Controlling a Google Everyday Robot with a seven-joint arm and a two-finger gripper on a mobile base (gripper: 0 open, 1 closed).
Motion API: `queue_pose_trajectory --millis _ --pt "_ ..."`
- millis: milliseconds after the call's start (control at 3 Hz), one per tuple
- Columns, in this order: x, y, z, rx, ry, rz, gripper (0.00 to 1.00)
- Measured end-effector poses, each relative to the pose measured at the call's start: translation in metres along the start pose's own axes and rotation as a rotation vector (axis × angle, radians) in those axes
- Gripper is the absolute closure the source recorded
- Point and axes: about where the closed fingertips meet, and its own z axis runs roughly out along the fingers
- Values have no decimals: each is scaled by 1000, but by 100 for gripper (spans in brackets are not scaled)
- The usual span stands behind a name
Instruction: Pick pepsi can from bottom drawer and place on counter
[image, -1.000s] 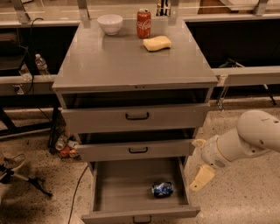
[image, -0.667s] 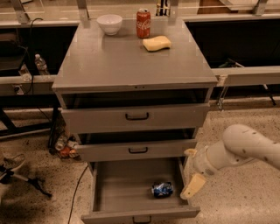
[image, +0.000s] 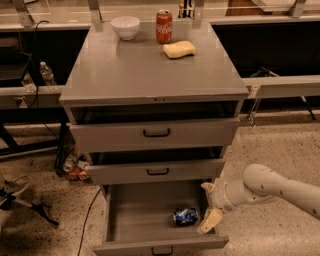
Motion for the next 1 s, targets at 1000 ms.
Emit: queue_pose_trajectory --millis 1000 --pt "37 -17 72 -8 -162 57 0"
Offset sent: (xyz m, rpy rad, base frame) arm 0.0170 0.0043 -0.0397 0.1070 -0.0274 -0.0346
